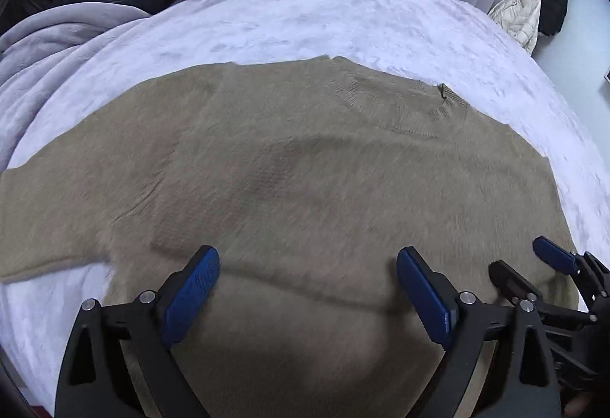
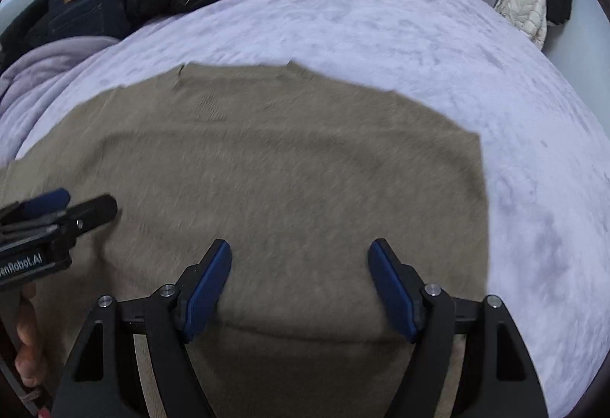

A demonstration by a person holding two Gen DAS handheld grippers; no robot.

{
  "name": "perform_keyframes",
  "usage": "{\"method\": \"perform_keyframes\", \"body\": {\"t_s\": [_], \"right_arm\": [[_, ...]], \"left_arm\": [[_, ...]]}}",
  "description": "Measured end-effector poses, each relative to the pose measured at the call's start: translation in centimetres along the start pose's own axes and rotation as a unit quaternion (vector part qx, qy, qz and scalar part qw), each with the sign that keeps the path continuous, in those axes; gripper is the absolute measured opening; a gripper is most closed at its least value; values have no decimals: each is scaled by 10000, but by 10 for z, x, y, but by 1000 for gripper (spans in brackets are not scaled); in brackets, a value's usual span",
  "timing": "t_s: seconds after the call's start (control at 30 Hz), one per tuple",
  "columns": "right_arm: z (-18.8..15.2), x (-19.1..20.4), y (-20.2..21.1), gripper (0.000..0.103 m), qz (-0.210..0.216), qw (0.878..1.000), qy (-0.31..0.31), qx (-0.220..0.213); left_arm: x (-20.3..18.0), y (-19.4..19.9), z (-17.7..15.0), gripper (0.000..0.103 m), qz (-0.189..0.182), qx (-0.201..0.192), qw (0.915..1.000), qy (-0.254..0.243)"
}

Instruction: Fold small clothes

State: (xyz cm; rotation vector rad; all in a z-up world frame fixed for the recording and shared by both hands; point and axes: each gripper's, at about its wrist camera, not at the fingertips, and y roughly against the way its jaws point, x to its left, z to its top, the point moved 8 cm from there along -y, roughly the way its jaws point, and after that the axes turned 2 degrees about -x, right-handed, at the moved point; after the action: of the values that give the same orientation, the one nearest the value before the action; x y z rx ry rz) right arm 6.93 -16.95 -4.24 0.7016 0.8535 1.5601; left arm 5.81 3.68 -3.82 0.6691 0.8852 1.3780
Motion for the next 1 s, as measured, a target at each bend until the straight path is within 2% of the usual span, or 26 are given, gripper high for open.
{"method": "perform_keyframes", "body": {"t_s": [0.07,0.17,0.23,0.3,0.33,0.37,0.47,0.57,0.63,0.7,0.9,1.0], "right_arm": [[-11,7,7,79,-339,9986,309,-278],[-14,7,21,79,-290,9990,98,-336],[-10,3,24,79,-320,9988,-30,-366],[-7,-1,21,79,-495,9981,-66,-353],[-7,-2,18,79,-534,9981,-103,-277],[-9,-4,17,79,-525,9982,-168,-218],[-10,-5,20,79,-527,9980,-281,-210],[-8,-5,24,79,-579,9975,-334,-243],[-7,-7,26,79,-596,9972,-380,-254],[-5,-7,28,79,-633,9969,-381,-255],[5,-2,33,79,-675,9965,-350,-335],[9,7,32,79,-652,9970,-262,-337]], "left_arm": [[18,13,-9,95,-2,86,9996,266],[45,43,-15,95,-179,501,9932,1038],[50,75,-13,95,-356,765,9852,1495],[41,122,-6,95,-657,729,9813,1658],[32,148,-2,97,-812,609,9820,1590],[19,178,3,103,-1006,429,9836,1432],[-18,248,12,103,-1669,20,9818,903],[-36,293,22,103,-1873,-439,9804,431],[-40,305,25,103,-2005,-545,9777,294],[-35,304,27,103,-2128,-441,9754,363],[4,301,31,103,-2031,-618,9742,760],[30,271,31,103,-1497,-674,9837,734]]}}
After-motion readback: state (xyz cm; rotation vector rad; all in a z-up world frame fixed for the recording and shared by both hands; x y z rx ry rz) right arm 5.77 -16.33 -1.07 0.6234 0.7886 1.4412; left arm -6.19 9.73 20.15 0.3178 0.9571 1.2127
